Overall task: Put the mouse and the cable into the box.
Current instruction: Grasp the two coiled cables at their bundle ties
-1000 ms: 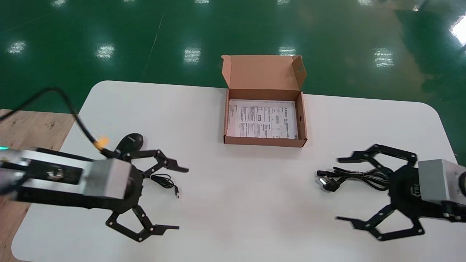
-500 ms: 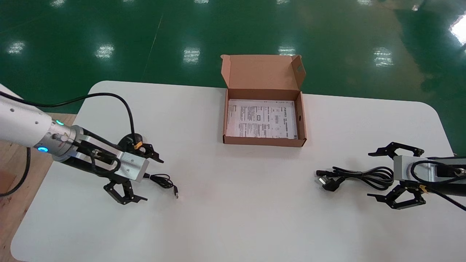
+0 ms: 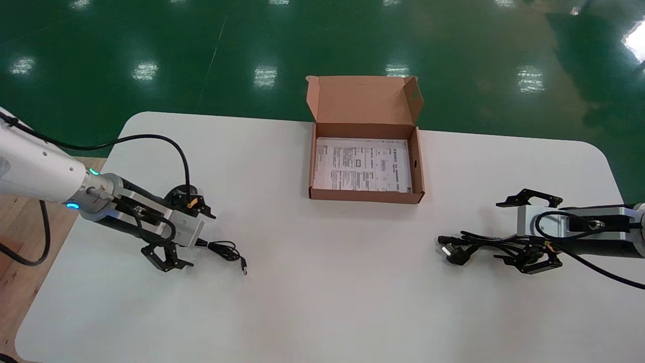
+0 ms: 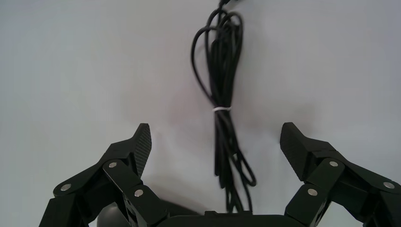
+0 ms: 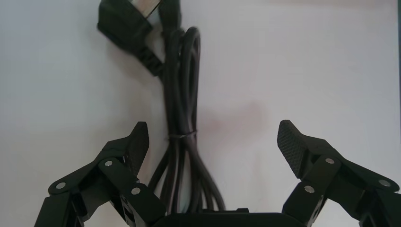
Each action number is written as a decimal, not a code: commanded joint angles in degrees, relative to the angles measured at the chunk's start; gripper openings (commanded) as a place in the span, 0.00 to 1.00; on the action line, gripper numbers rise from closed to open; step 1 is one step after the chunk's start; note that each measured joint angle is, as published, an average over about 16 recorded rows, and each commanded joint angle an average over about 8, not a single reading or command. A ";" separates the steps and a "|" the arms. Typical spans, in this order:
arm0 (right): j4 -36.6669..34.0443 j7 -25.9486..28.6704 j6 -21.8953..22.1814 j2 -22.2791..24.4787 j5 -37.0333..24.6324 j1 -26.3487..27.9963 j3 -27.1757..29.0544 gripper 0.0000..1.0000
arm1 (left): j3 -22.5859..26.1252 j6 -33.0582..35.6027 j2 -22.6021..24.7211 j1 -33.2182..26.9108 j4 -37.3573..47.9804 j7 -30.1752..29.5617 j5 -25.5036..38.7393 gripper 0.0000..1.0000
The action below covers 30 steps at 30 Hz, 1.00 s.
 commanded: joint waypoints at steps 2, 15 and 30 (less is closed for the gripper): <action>-2.24 -1.01 0.77 -0.90 -0.33 0.76 -0.13 0.15 | 0.03 -1.09 0.67 -0.42 2.13 1.11 0.18 0.19; -1.61 -0.75 0.57 -0.69 -0.10 0.56 -0.04 0.00 | -0.06 -0.88 0.43 -0.23 1.39 0.89 -0.09 0.00; -0.85 -0.53 0.32 -0.41 0.11 0.25 0.03 0.00 | -0.12 -0.49 0.17 0.01 0.66 0.71 -0.20 0.00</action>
